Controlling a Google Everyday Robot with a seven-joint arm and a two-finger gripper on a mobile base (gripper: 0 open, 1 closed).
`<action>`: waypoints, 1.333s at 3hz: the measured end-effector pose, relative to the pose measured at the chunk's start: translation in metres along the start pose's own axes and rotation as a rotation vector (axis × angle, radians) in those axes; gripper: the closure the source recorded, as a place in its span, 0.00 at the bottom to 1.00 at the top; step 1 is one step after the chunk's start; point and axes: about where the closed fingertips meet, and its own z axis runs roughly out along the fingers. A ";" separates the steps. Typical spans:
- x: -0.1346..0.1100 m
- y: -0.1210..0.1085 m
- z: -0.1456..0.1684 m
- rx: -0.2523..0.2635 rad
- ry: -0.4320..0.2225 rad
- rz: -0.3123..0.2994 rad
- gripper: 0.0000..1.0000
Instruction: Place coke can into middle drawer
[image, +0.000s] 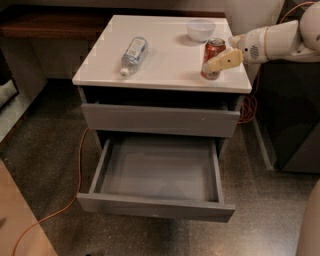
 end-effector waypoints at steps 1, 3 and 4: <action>-0.011 -0.013 0.002 0.028 -0.053 -0.002 0.00; -0.005 -0.033 0.017 0.059 -0.067 0.016 0.00; 0.001 -0.042 0.027 0.066 -0.065 0.033 0.20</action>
Offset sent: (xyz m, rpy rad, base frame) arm 0.0372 -0.0161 0.0116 0.0509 -0.0871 -0.0800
